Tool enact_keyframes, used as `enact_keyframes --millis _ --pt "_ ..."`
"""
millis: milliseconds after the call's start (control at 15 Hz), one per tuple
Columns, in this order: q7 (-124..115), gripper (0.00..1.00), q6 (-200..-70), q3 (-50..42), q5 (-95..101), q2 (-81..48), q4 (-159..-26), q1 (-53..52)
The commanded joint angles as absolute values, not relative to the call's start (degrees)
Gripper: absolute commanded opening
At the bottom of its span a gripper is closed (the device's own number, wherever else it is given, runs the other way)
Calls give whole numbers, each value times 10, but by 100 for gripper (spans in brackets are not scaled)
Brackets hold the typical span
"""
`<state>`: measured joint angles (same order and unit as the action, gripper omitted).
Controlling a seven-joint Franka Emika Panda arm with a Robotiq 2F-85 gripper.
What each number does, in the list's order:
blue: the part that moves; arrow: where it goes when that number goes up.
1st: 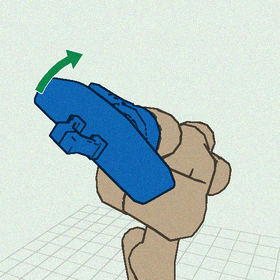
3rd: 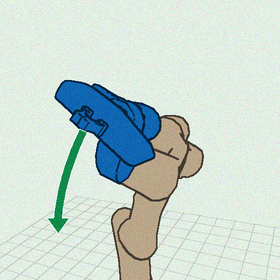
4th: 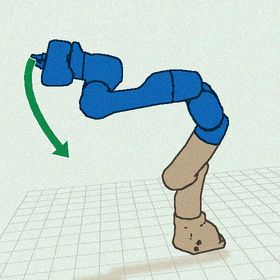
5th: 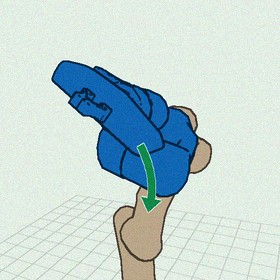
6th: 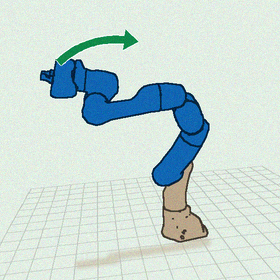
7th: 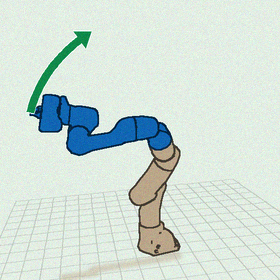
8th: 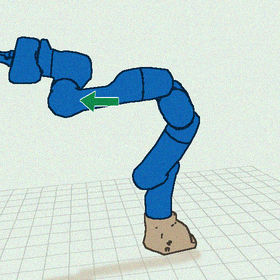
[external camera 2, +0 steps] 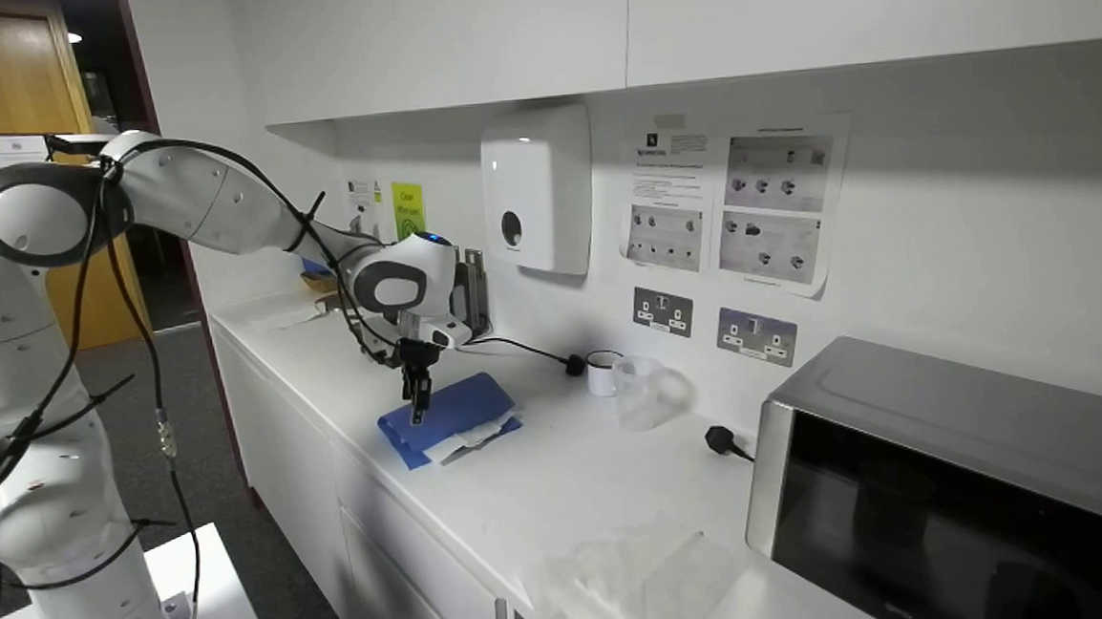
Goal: Unfold the blue towel
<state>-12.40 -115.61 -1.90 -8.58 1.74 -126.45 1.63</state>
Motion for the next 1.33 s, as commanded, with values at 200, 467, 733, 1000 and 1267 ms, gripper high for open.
enact_keyframes --millis 200,467,733,1000,1267 --pt "-95 100 -1167 -41 -147 -10 -1271 34" --pt "-62 100 -1162 -47 -217 -19 -1278 42" --pt "-54 100 -1169 -48 -219 -21 -1286 43" --pt "-59 100 -1154 -49 -239 -24 -1288 45" --pt "-76 100 -1161 -48 -282 -18 -1310 44"
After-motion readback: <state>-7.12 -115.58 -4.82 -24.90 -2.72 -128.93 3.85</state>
